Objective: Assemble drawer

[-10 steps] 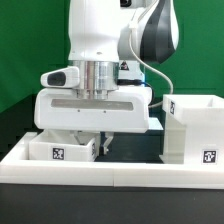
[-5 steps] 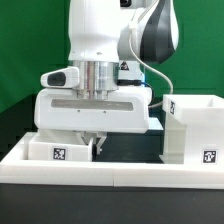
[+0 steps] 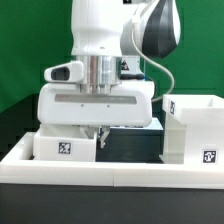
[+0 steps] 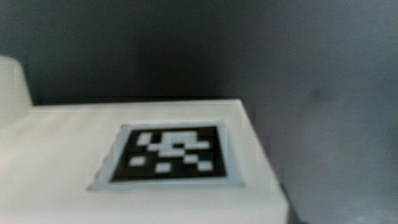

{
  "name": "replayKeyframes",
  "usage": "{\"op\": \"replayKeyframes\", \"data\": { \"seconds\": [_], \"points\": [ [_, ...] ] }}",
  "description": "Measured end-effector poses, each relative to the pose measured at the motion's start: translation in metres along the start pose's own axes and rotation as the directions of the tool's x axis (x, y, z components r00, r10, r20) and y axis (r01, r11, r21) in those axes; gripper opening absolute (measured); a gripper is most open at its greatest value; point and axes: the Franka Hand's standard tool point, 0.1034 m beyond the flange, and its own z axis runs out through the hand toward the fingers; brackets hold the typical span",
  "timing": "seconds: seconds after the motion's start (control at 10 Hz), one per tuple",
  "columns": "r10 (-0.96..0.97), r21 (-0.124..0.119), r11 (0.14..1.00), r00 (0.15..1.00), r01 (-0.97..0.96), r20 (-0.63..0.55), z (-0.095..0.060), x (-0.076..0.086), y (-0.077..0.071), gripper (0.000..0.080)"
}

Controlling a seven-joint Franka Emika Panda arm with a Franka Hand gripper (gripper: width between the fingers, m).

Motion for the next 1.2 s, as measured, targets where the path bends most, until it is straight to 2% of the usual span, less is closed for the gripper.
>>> {"op": "replayKeyframes", "data": {
  "seconds": [0.2,0.6,0.8,1.0,1.2],
  "points": [
    [-0.092,0.018,0.996,0.996,0.092,0.021,-0.005,-0.009,0.011,0.0041],
    [-0.127,0.023,0.992,0.992,0.126,0.022,-0.003,-0.01,0.01,0.0041],
    [-0.335,0.014,0.942,0.942,0.335,0.013,-0.003,-0.011,0.004,0.0041],
    [-0.52,0.034,0.854,0.854,0.519,0.029,-0.004,-0.012,-0.012,0.0041],
    [-0.61,0.036,0.792,0.792,0.609,0.026,-0.005,-0.012,-0.011,0.0041]
  ]
}}
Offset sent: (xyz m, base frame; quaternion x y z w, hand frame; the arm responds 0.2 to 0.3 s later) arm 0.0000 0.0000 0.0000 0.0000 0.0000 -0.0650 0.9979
